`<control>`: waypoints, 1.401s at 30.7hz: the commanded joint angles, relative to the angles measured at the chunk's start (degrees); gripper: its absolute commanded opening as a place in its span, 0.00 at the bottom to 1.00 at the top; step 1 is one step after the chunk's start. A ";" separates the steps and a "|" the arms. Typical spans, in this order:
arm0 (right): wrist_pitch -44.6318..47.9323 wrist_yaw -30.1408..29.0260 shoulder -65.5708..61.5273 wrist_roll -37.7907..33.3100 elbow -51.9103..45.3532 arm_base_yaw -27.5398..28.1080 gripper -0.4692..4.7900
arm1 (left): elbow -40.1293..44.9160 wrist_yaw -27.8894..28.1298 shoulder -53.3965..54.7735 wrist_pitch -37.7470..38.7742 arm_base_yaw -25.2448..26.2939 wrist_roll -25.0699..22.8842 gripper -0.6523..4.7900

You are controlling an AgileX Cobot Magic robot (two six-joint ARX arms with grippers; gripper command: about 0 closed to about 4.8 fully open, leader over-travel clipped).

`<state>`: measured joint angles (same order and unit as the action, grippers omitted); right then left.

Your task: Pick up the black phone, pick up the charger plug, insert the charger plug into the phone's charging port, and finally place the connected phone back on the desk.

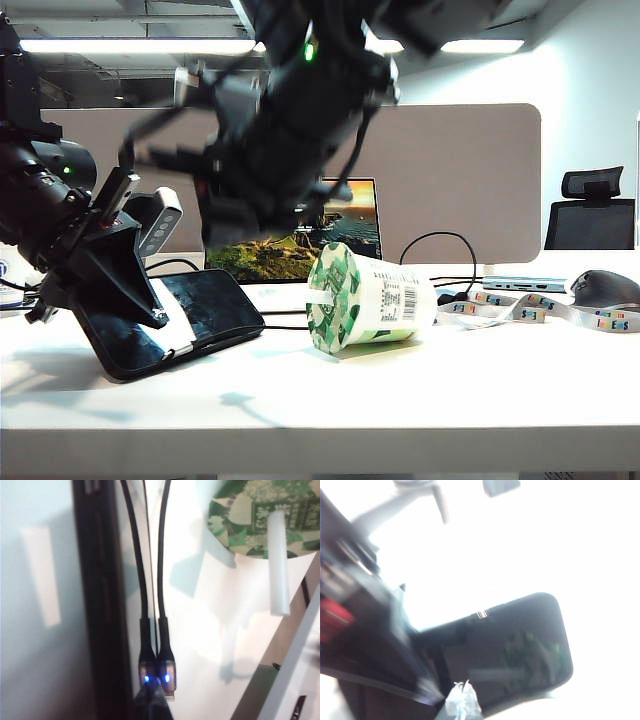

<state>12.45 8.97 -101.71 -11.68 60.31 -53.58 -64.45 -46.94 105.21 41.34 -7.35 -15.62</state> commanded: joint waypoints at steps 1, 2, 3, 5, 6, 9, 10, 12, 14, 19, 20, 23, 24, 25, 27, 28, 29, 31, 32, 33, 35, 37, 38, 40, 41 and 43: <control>0.70 -0.09 3.93 0.13 0.22 0.15 0.08 | -0.13 3.34 -3.02 -1.60 0.13 -2.58 0.11; 0.72 -0.09 4.72 0.13 0.22 0.22 0.08 | -0.13 3.93 -3.78 -1.79 0.13 -2.95 0.11; 0.68 -0.09 5.81 0.13 0.22 0.33 0.08 | -0.13 4.61 -4.87 -2.16 0.13 -3.39 0.11; 0.70 -0.07 7.54 0.13 0.22 0.46 0.08 | -0.13 5.27 -6.82 -2.93 0.13 -4.26 0.11; 0.74 -0.07 8.66 0.13 0.22 0.66 0.08 | -0.13 5.53 -8.09 -3.54 0.13 -4.61 0.11; 1.07 -0.09 11.26 0.13 0.22 1.14 0.08 | -0.13 5.66 -11.45 -5.73 0.13 -4.98 0.11; 1.14 -0.07 11.98 0.13 0.22 1.27 0.08 | -0.13 5.62 -12.46 -6.43 0.13 -5.03 0.11; 1.33 -0.11 13.81 0.13 0.22 1.92 0.08 | -0.13 5.57 -14.69 -7.87 0.13 -5.49 0.11; 1.42 -0.11 15.52 0.15 0.22 2.21 0.08 | -0.13 5.44 -17.00 -9.20 0.13 -5.66 0.11; 1.40 -0.33 20.57 0.13 0.22 4.09 0.08 | -0.13 -0.17 -22.18 -14.38 0.13 -9.49 0.11; 1.29 -0.35 21.90 0.13 0.22 4.55 0.08 | -0.11 -1.64 -23.32 -16.06 0.13 -9.73 0.11; 0.85 -2.89 25.44 0.17 0.22 5.84 0.08 | -0.11 -4.85 -26.10 -20.50 0.13 -9.68 0.11; 0.81 -5.31 26.80 0.20 0.22 6.51 0.08 | -0.11 -5.22 -26.88 -21.62 0.13 -9.66 0.11; 0.87 -7.72 27.71 0.52 0.22 7.08 0.08 | -0.11 -5.42 -27.63 -22.64 0.13 -9.66 0.11; 0.63 -11.98 29.81 2.36 0.22 7.98 0.08 | -0.11 -5.75 -29.20 -24.44 0.13 -9.64 0.11; 0.42 -12.92 30.75 2.99 0.22 8.17 0.08 | -0.13 -6.21 -29.99 -25.03 0.13 -9.66 0.11; -0.02 -13.20 31.78 3.80 0.26 8.24 0.08 | -0.11 -6.51 -30.60 -25.42 0.13 -9.70 0.11; -1.18 -13.22 33.24 5.49 0.44 8.24 0.08 | -0.11 -8.07 -31.67 -26.16 0.13 -9.68 0.11; -2.82 -13.25 33.92 6.73 0.92 8.24 0.08 | -0.11 -8.76 -31.93 -26.86 0.13 -9.64 0.11; -4.44 -13.68 34.34 8.04 1.46 8.24 0.08 | -0.11 -10.23 -32.24 -27.76 0.11 -9.40 0.11; -8.41 -15.30 34.82 10.71 2.93 8.24 0.08 | -0.11 -14.60 -32.41 -29.24 0.11 -9.46 0.11; -11.13 -15.89 34.93 11.80 4.22 8.24 0.08 | -0.11 -17.81 -32.46 -30.64 0.11 -9.40 0.11; -12.41 -16.26 34.93 11.82 4.98 8.24 0.08 | -0.11 -18.82 -32.48 -31.23 0.11 -9.42 0.11; -13.75 -16.85 34.93 11.93 6.10 8.24 0.08 | -0.11 -18.95 -32.48 -31.61 0.09 -9.40 0.11; -14.40 -17.09 34.93 11.96 6.71 8.24 0.08 | -0.11 -19.39 -32.50 -31.65 0.09 -9.40 0.11; -15.23 -18.62 34.93 11.96 7.54 8.26 0.08 | -0.11 -20.74 -32.48 -31.69 0.09 -9.38 0.11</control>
<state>-2.59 -8.08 -67.05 0.03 67.09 -45.23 -64.29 -65.49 73.12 11.35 -7.35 -24.97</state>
